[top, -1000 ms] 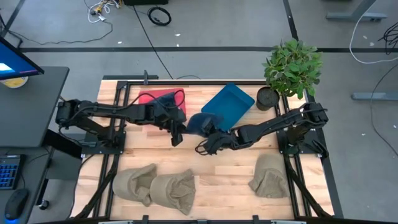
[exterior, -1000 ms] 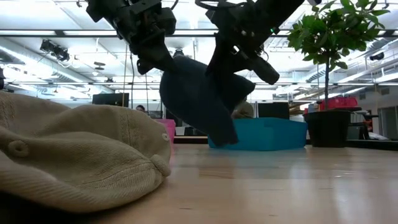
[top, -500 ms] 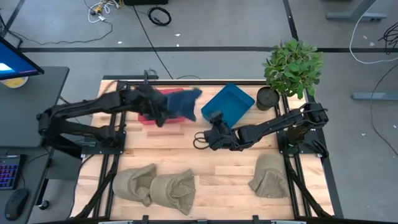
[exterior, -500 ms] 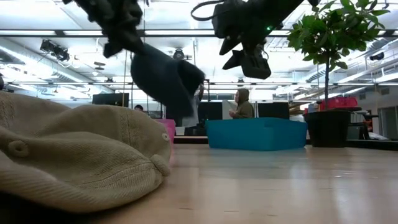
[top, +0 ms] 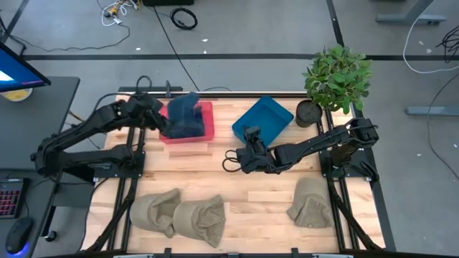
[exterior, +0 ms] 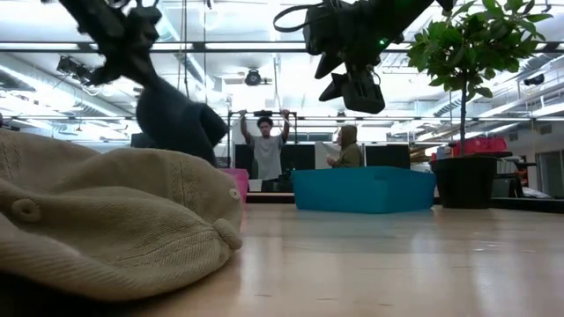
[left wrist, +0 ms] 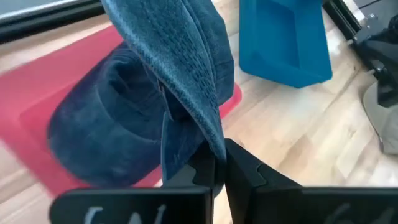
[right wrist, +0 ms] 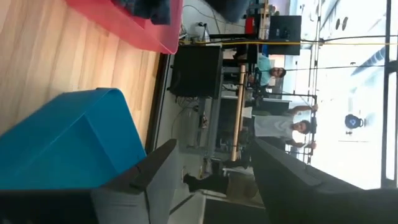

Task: Pick & Place hat
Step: Put the blue cap into the pink bin

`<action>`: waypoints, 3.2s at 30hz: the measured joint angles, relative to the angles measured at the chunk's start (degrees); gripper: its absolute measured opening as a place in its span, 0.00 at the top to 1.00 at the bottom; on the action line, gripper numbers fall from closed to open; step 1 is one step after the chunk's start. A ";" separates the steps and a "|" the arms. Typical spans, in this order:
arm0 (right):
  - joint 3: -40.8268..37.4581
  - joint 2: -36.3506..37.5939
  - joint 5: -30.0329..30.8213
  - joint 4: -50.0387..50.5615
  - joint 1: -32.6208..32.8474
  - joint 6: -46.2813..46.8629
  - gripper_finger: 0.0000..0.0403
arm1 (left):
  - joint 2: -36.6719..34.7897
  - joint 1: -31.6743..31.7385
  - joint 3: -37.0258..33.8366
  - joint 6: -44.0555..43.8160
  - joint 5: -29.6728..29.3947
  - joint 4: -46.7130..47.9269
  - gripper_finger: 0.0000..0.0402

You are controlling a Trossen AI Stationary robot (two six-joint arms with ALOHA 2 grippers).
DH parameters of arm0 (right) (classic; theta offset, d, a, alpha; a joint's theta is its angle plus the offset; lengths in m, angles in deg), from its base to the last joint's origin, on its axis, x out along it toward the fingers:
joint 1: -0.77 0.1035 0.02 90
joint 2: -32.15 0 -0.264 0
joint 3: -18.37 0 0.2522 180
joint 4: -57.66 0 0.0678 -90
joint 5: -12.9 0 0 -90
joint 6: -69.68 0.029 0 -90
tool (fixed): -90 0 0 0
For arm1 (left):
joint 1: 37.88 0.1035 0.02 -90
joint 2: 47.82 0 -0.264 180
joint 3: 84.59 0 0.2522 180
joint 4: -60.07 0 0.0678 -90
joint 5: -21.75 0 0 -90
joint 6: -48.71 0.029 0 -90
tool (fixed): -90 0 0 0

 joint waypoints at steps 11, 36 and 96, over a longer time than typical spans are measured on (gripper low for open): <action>0.00 -0.02 -0.12 -0.06 0.00 1.44 0.48 | 3.12 7.01 -14.85 -4.35 14.35 -24.89 0.94; 0.00 -0.04 -4.48 0.02 0.02 2.46 0.48 | 8.48 13.53 -14.79 3.12 11.47 -13.72 0.66; -0.02 15.92 -50.29 31.96 1.88 63.04 0.55 | 26.28 8.11 -2.96 27.53 6.84 -22.70 0.95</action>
